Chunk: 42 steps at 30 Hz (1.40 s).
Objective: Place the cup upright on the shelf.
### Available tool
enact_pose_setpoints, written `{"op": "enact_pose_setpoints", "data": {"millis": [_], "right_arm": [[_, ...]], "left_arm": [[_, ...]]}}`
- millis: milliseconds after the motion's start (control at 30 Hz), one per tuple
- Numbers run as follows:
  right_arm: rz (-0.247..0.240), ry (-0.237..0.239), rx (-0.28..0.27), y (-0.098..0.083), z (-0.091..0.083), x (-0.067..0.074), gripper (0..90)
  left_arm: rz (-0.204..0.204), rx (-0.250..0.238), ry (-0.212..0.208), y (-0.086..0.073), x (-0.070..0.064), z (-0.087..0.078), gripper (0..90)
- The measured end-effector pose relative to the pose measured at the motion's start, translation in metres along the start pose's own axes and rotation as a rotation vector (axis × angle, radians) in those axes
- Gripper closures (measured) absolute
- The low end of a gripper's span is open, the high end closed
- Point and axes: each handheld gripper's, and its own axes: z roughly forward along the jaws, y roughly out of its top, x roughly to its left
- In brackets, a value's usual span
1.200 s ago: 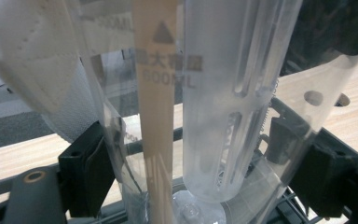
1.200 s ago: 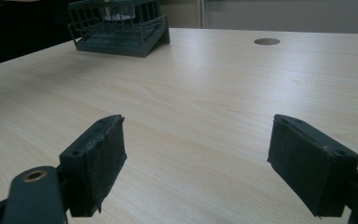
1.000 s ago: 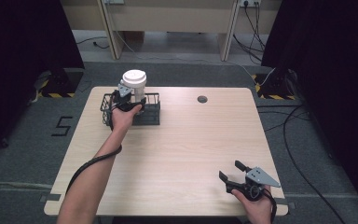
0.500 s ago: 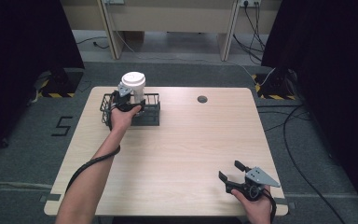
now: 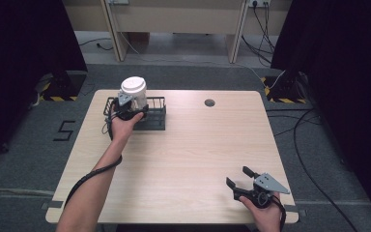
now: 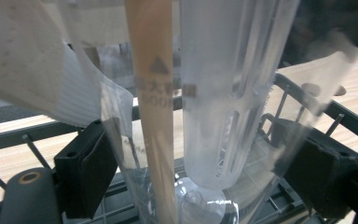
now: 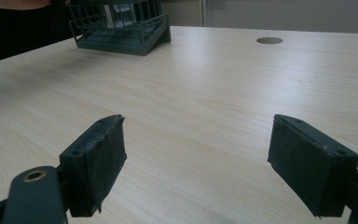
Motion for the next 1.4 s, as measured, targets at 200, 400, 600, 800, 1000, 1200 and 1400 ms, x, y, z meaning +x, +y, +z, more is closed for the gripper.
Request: {"op": "enact_pose_setpoints", "data": {"millis": [200, 400, 600, 800, 1000, 1200, 1400], "right_arm": [[0.002, 0.000, 0.000, 0.000, 0.000, 0.000, 19.2], [0.006, -0.003, -0.001, 0.000, -0.001, 0.000, 19.0], [0.009, -0.003, 0.001, 0.000, 0.000, 0.000, 18.9], [0.006, -0.006, 0.004, 0.000, 0.000, 0.000, 18.9], [0.007, -0.007, 0.001, 0.000, 0.000, 0.000, 18.9], [0.004, -0.007, 0.004, 0.000, 0.000, 0.000, 18.8], [0.008, -0.009, 0.002, 0.000, 0.000, 0.000, 18.7]], "left_arm": [[0.012, 0.002, 0.005, 0.000, -0.001, -0.004, 15.3], [0.022, -0.015, 0.007, 0.000, 0.000, -0.013, 14.8], [0.039, -0.022, 0.004, 0.000, -0.002, -0.024, 14.8], [0.042, -0.022, 0.005, -0.003, -0.005, -0.031, 14.8], [0.043, -0.028, 0.002, -0.005, -0.006, -0.039, 14.8], [0.060, -0.022, -0.005, -0.010, -0.005, -0.049, 14.8], [0.074, -0.023, -0.015, -0.015, -0.004, -0.059, 14.9]]}}
